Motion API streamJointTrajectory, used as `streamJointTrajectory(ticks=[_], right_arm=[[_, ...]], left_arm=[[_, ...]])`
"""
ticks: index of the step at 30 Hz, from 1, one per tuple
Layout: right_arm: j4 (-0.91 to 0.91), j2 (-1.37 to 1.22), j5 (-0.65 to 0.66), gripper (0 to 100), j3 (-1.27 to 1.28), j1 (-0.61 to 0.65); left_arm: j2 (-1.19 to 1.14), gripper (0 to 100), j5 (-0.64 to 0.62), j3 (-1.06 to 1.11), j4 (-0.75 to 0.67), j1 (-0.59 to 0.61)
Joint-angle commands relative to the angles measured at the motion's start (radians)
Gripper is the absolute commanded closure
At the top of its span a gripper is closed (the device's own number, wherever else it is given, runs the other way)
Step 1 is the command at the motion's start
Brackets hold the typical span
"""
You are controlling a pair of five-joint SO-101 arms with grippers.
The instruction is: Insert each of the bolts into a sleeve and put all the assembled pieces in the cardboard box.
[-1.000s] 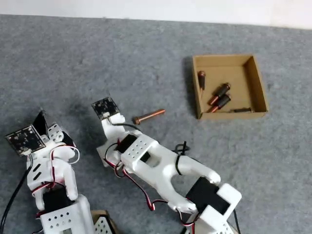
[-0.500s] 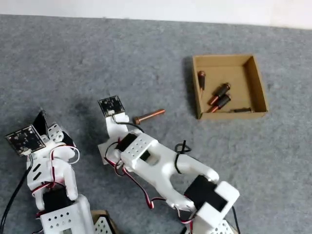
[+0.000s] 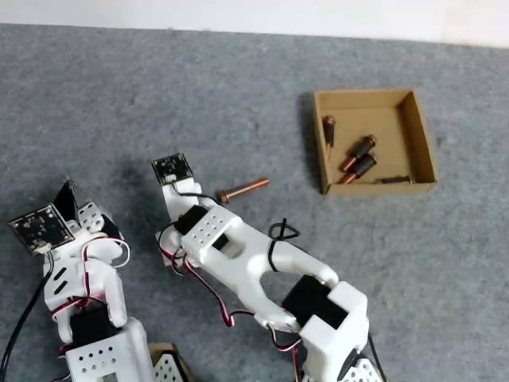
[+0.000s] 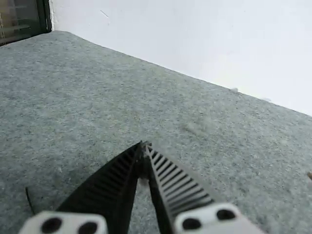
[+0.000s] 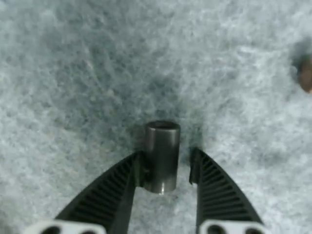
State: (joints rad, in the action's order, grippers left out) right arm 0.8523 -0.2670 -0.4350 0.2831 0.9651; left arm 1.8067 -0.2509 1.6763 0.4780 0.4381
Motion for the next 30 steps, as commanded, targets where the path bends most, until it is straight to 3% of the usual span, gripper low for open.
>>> streamJointTrajectory(ticks=[1,10,15,30], right_arm=[[0.022,0.001,-0.003,85.4,-0.027,0.008],[0.024,0.001,0.002,85.4,-0.03,0.007],[0.024,0.001,0.13,85.4,-0.031,0.007],[0.018,-0.001,0.21,85.4,-0.033,0.007]], left_arm=[[0.005,99,0.003,0.012,-0.025,0.002],[0.005,99,0.003,0.012,-0.025,0.002],[0.005,99,0.003,0.012,-0.025,0.002],[0.005,99,0.003,0.013,-0.025,0.002]])
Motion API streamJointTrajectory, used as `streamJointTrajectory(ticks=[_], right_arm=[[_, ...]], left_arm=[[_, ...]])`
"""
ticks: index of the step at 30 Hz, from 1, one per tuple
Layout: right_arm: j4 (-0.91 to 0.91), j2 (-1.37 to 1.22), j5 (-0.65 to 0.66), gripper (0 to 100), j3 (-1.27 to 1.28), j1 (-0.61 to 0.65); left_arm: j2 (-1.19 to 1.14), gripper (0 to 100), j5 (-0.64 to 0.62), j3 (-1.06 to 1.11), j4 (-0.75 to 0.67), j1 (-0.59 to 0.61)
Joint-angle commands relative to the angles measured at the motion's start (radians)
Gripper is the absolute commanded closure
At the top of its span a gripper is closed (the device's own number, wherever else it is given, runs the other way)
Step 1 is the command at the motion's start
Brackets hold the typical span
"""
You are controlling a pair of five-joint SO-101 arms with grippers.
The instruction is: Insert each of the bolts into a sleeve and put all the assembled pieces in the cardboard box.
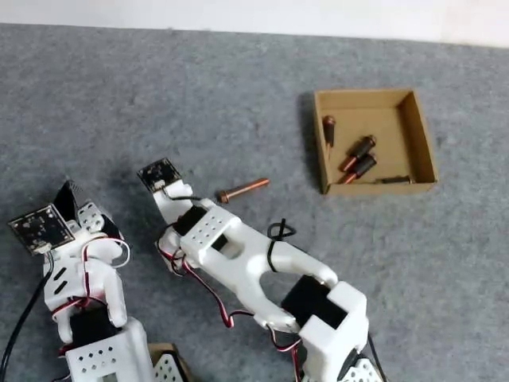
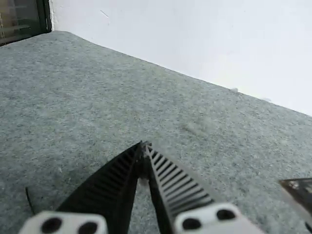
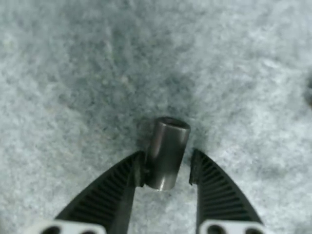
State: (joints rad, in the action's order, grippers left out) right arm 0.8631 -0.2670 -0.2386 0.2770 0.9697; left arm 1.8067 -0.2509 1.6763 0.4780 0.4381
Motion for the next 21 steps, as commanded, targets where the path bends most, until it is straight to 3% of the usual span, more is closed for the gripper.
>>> streamJointTrajectory(ticks=[1,6,21], right_arm=[[-0.01,-0.001,0.014,85.4,-0.027,0.002],[-0.105,-0.002,0.02,85.4,-0.021,-0.005],[-0.104,-0.002,0.012,85.4,-0.019,-0.007]], left_arm=[[0.005,99,0.003,0.013,-0.025,0.002],[0.005,99,0.003,0.015,-0.025,-0.001],[0.005,99,0.005,0.016,-0.025,-0.013]])
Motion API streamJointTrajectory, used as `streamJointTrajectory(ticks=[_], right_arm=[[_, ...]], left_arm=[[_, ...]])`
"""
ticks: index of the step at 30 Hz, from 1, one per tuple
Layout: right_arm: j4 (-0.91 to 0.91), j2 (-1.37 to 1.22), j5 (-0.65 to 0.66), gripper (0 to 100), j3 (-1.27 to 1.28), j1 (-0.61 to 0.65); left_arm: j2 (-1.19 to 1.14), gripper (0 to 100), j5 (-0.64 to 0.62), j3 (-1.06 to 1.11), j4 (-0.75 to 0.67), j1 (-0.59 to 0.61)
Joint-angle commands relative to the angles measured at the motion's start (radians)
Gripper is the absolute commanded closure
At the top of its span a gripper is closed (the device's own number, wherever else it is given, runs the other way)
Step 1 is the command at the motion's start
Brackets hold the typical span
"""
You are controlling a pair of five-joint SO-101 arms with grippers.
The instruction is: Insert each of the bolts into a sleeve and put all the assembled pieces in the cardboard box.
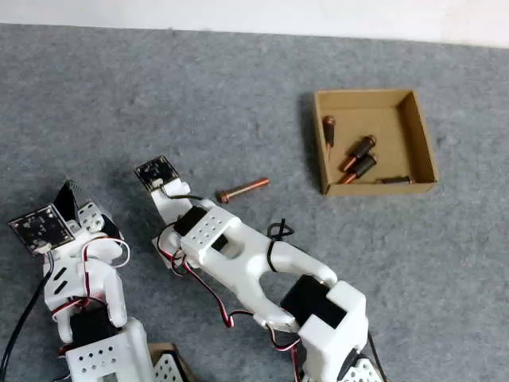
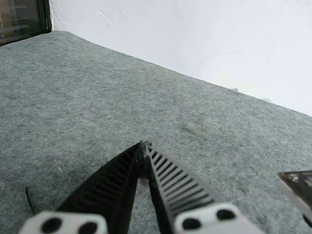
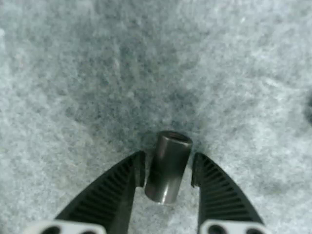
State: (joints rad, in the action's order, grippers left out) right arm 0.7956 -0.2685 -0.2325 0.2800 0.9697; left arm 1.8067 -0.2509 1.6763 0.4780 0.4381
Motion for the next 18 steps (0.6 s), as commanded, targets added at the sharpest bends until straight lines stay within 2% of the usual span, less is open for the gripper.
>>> streamJointTrajectory(ticks=[1,7,14,18], right_arm=[[-0.036,-0.001,0.006,85.8,-0.022,-0.007],[-0.036,-0.001,0.006,99.8,-0.022,-0.007],[-0.036,0.001,0.014,99.3,-0.022,-0.008],[-0.035,0.035,0.014,99.3,-0.027,-0.064]], left_arm=[[0.005,99,0.005,0.016,-0.025,-0.013],[0.005,99,0.005,0.016,-0.025,-0.013],[0.005,99,0.005,0.018,-0.025,-0.013],[0.005,99,0.005,0.019,-0.025,-0.013]])
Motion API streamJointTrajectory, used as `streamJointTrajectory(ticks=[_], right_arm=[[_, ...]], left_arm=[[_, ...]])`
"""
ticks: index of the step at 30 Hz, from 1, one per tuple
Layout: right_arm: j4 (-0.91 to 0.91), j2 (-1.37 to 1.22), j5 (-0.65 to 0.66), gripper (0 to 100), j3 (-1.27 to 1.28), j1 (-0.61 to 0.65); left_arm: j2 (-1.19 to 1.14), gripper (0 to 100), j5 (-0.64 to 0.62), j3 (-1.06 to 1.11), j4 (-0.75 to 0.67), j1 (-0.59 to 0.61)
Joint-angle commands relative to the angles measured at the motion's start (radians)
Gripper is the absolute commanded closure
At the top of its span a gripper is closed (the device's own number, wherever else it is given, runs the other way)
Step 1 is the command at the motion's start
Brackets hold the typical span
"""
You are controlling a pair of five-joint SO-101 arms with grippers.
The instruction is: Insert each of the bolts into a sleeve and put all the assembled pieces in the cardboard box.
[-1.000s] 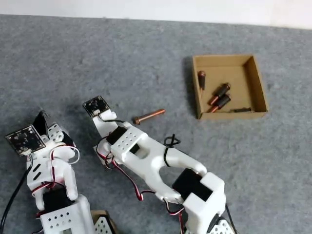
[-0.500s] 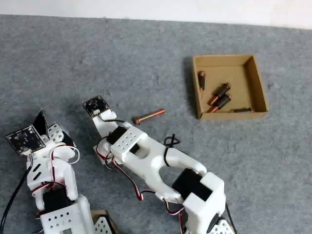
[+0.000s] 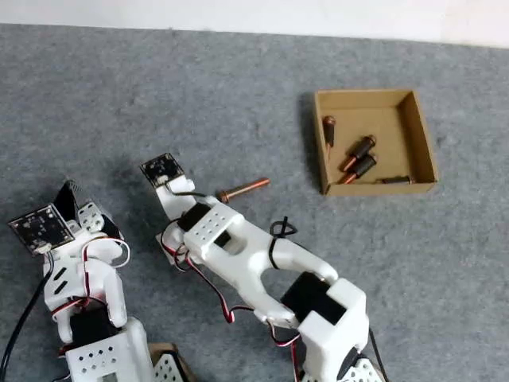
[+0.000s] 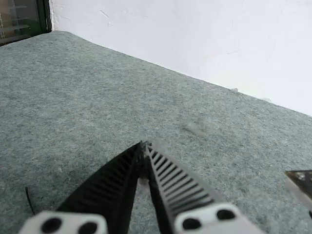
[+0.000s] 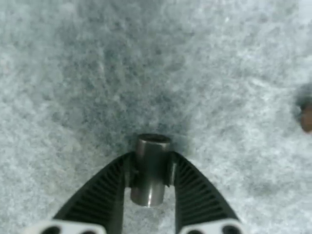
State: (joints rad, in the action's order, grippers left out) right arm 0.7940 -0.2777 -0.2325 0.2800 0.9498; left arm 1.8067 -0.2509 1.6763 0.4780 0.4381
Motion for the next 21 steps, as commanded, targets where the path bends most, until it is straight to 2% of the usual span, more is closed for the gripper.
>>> streamJointTrajectory(ticks=[1,10,16,21], right_arm=[[-0.033,0.064,0.014,99.3,-0.025,-0.062],[-0.024,0.357,0.018,99.3,0.09,-0.186],[-0.03,0.625,0.149,99.3,0.248,-0.282],[-0.156,0.837,0.155,99.3,0.464,-0.387]], left_arm=[[0.005,99,0.005,0.019,-0.025,-0.015],[0.005,99,0.005,0.019,-0.031,-0.015],[0.002,99,0.005,0.019,-0.037,-0.015],[0.002,99,0.005,0.019,-0.037,-0.015]])
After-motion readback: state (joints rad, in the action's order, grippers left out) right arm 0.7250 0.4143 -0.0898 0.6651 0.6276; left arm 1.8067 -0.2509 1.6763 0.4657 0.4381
